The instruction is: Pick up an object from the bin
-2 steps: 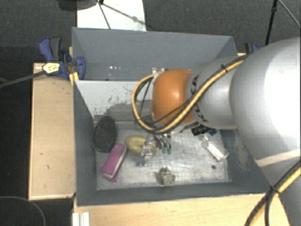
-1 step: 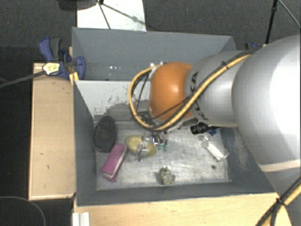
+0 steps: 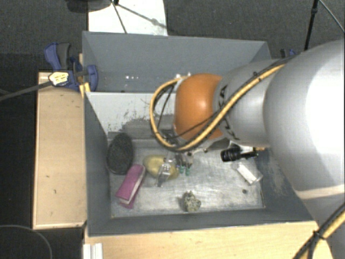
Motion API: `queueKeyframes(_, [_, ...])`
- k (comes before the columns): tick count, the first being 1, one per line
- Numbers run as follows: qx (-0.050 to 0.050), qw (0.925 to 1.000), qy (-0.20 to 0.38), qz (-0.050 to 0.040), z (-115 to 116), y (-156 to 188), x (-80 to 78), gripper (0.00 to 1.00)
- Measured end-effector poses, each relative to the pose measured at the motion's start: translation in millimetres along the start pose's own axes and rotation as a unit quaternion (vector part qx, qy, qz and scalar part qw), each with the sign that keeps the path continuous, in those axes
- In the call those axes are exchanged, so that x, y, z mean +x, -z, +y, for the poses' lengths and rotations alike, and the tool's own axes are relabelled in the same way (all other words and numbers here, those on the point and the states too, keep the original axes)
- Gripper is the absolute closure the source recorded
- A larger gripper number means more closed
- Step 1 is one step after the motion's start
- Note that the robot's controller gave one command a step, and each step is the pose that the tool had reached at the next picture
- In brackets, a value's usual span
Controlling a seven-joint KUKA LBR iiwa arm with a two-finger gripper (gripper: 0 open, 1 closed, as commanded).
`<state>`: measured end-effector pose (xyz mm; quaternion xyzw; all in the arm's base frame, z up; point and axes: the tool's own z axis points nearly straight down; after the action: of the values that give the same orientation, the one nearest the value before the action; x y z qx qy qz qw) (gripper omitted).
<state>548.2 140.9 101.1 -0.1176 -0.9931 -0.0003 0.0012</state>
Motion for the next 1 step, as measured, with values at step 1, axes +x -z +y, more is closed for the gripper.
queueKeyframes(1, [0.0, 0.9999, -0.016, -0.0003, -6.0, -31.8, -1.9, 0.0])
